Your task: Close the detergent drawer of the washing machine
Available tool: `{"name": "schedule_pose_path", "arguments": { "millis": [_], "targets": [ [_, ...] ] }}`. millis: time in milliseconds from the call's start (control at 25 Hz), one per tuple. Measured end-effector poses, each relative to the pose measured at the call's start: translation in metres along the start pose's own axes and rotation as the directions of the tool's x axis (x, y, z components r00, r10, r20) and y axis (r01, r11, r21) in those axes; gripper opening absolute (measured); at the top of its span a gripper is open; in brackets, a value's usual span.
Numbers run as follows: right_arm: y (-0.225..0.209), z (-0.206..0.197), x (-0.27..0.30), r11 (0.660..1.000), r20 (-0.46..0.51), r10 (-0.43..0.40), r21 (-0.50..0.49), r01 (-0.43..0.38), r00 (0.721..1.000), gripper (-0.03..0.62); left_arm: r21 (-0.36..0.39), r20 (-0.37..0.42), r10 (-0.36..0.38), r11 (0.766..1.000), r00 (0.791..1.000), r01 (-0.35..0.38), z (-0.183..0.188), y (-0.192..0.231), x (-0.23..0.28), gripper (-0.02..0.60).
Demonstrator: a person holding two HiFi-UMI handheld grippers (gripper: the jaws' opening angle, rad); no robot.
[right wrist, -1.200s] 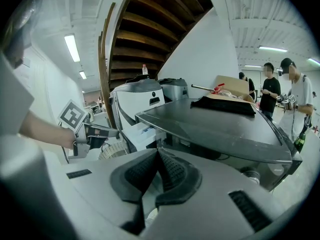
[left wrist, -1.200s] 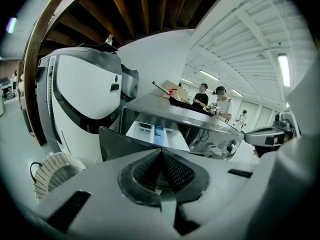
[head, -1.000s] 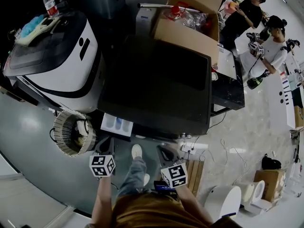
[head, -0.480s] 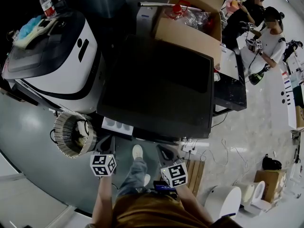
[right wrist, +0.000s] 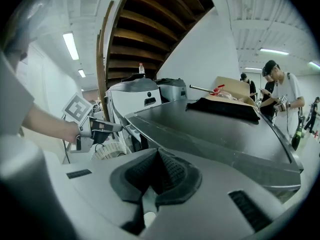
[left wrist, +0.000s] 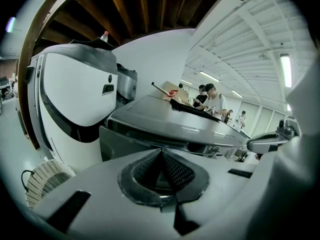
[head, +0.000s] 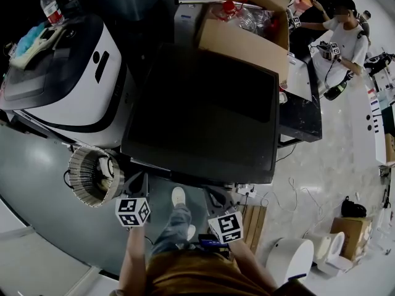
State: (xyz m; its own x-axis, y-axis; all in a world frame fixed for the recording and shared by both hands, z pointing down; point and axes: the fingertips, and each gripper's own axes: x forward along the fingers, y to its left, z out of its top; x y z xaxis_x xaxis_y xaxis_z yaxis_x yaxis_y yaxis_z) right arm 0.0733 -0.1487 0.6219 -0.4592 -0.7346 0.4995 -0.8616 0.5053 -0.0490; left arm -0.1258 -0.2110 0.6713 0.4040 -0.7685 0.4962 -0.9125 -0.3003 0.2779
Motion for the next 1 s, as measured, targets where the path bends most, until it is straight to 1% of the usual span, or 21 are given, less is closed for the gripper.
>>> {"name": "schedule_pose_path", "arguments": {
  "millis": [160, 520, 720, 920, 1000],
  "targets": [
    [-0.003, 0.004, 0.004, 1.0, 0.003, 0.007, -0.007, -0.007, 1.0, 0.012, -0.007, 0.006, 0.009, 1.0, 1.0, -0.009, 0.007, 0.003, 0.011, 0.025],
    [-0.016, -0.002, -0.001, 1.0, -0.007, -0.023, 0.016, 0.023, 1.0, 0.012, -0.013, 0.015, 0.025, 1.0, 1.0, -0.025, 0.01, 0.003, 0.019, 0.025],
    [-0.024, 0.0, -0.008, 0.997, 0.011, -0.048, 0.063, 0.047, 0.999, 0.012, -0.006, 0.011, 0.032, 0.999, 0.999, -0.032, 0.01, 0.002, 0.02, 0.025],
    [-0.02, 0.001, -0.013, 0.998, 0.01, -0.054, 0.024, 0.053, 0.999, 0.012, -0.001, 0.017, 0.041, 0.999, 0.999, -0.041, 0.014, 0.0, 0.017, 0.025],
    [-0.016, 0.006, -0.018, 0.998, 0.03, -0.038, 0.043, 0.036, 0.999, 0.012, -0.001, 0.03, 0.038, 0.999, 0.999, -0.038, 0.017, -0.002, 0.012, 0.025]
  ]
}}
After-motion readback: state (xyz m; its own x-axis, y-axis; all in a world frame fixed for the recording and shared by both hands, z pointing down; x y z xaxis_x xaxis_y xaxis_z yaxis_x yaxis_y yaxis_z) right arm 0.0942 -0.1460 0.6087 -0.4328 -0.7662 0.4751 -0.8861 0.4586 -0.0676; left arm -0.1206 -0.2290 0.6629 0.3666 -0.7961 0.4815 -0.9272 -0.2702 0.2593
